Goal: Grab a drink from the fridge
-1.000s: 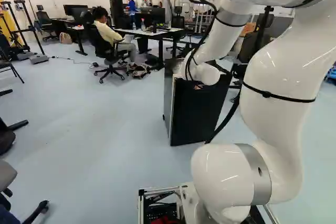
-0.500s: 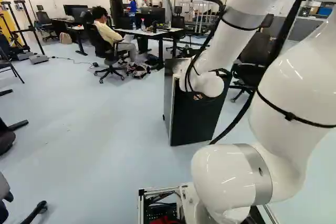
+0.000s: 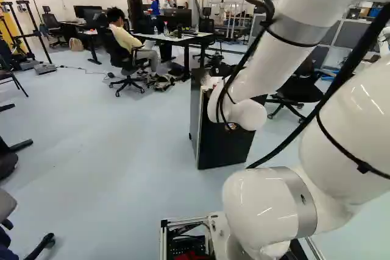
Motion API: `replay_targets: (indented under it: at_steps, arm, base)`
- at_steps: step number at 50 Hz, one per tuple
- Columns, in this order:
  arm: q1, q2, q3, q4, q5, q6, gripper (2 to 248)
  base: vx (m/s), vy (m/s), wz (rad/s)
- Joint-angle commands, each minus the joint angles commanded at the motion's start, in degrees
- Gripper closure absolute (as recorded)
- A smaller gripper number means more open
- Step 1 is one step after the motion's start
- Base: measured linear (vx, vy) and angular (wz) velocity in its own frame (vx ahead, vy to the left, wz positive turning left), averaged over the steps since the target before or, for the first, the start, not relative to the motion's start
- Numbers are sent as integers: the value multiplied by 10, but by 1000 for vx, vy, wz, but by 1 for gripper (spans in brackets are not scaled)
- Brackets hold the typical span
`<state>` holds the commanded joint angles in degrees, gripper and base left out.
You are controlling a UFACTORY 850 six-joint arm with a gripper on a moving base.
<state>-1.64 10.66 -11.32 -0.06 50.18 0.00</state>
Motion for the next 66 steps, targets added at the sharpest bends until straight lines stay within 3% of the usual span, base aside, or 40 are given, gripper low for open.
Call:
replay_targets:
  at_steps: [29,66]
  arm:
    - [14,47,56,1,-2,0,150]
    - [16,53,63,1,-2,0,150]
  base:
    - [0,0,0]
    - [0,0,0]
